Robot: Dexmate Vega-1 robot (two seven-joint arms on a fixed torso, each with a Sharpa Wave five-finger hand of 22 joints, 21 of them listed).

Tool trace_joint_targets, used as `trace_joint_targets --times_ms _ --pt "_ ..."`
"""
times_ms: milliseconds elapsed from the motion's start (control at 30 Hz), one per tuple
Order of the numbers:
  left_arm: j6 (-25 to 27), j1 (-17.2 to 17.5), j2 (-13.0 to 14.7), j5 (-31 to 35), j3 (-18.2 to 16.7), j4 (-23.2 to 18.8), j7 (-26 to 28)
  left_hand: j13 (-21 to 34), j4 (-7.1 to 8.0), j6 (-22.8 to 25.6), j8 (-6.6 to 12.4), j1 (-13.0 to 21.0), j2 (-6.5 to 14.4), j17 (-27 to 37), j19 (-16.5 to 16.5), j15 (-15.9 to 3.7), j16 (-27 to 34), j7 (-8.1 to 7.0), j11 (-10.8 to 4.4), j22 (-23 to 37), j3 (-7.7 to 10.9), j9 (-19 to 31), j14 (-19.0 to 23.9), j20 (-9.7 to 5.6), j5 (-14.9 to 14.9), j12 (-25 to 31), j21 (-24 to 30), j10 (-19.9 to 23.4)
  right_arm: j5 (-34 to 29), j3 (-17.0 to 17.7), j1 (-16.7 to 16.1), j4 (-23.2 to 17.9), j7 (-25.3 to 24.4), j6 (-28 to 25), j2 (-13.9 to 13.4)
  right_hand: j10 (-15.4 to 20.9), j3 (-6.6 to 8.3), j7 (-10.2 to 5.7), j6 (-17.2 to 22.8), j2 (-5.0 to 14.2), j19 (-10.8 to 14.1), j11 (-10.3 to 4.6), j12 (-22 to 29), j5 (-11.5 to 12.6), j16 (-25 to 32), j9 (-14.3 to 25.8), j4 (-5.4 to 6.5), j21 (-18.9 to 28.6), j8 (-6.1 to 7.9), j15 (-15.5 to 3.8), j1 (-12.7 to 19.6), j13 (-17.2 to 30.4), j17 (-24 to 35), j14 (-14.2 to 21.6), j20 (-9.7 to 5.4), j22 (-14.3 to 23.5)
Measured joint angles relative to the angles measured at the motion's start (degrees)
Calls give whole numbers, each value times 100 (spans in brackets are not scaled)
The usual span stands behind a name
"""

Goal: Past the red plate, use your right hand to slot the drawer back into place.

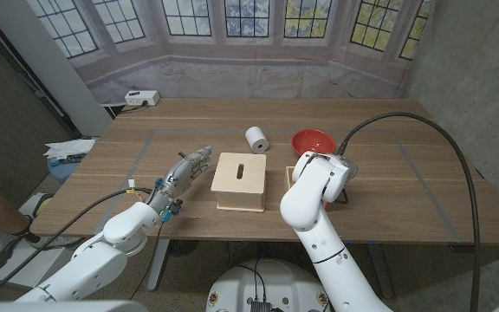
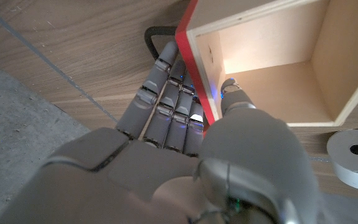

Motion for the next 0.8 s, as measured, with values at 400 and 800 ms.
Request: trace_joint_targets --times_ms 400,800 --pt "29 242 130 -65 -101 -160 33 0 -17 80 0 60 13 29 49 -9 0 16 -20 -1 17 0 72 32 0 0 0 101 92 -58 45 138 -128 -128 -113 271 63 -130 274 34 229 -264 172 -22 44 3 -32 46 43 -87 131 80 0 312 -123 -1" --pt "92 482 212 -258 -212 -314 48 0 -32 159 0 69 22 29 79 -30 0 35 -21 -1 32 0 92 17 0 0 0 164 196 -139 92 246 -234 -231 -228 440 135 -241 529 27 408 -435 298 -22 65 12 -40 109 89 -161 292 133 1 569 -243 -1"
